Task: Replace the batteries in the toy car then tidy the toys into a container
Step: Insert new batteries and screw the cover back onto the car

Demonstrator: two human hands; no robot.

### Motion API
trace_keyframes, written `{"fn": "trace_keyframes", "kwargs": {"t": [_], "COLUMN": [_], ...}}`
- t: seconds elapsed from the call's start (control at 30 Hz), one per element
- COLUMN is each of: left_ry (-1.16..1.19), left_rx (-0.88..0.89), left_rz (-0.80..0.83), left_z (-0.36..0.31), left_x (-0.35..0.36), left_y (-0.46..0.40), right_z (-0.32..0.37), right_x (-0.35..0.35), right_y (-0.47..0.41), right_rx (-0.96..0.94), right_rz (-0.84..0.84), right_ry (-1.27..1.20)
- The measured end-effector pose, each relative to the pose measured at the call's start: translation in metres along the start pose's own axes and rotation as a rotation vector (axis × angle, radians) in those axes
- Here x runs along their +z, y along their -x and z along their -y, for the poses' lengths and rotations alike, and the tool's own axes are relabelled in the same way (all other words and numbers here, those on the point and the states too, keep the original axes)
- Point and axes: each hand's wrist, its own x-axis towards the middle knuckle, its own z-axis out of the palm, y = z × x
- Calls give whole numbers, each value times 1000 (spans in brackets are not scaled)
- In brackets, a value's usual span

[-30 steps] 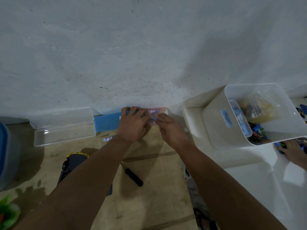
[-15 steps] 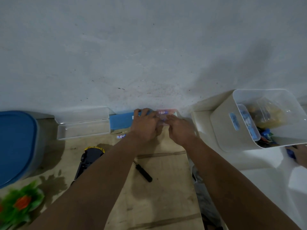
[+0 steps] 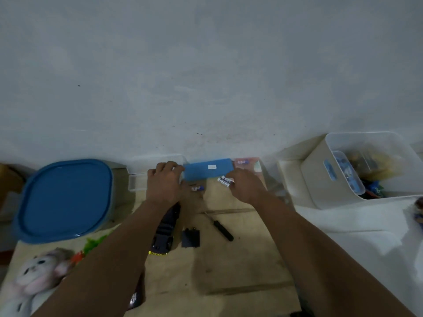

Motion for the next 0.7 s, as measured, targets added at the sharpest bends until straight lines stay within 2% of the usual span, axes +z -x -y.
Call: {"fn": "trace_keyframes", "kwargs": {"t": [0.23,0.37,0.53,0.7], "left_ry": [111,133,273,383], "left_rx": [-286,-367,-434,-456], "left_rz": [215,377,401,414], "left_z": [32,44,43,38], "left_x": [-3,9,17,14], "left_y": [58,80,92,92], "right_z": [55,79,90,92], "right_x": [29,49,78,90], "right_y": [-6,-19,-29,-22], "right_rx": [-57,-134,-145,-88], "right_rz": [39,51,59,-7], "right_ry": [7,80,242,211]}}
